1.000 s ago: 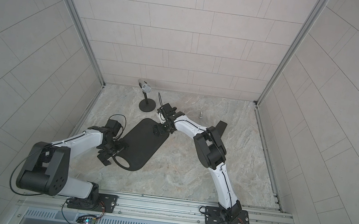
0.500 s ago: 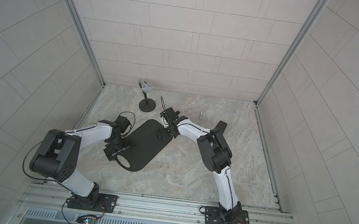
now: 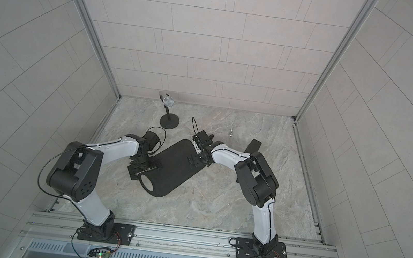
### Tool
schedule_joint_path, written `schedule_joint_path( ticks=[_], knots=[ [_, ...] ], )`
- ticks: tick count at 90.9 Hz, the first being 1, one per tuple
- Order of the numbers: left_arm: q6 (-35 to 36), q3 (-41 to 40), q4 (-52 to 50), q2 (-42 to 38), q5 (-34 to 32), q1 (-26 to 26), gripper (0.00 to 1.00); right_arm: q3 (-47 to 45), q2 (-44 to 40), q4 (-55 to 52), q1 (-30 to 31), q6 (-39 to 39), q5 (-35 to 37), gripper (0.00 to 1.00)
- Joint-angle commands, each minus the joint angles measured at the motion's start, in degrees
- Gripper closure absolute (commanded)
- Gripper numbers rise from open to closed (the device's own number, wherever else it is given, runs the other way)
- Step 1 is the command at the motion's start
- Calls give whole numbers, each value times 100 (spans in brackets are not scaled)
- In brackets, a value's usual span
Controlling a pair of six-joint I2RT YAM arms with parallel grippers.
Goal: Align the knife with the edge of the cutting board
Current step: Adjust the work surface at the center of the board.
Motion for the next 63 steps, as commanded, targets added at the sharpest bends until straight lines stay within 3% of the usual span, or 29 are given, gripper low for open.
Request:
schedule_joint_path(
  ticks=[1,23,63],
  knots=[
    [43,78,362,228,230,-158,0,-456,27,-403,165,355,-701,8],
    [127,349,290,394,187,-217,0,-1032,-455,-280,165,550,-755,9],
    [638,1854,-558,1367,-77,-795,0,-2242,-1242,337,165,1139,-901,10]
  ],
)
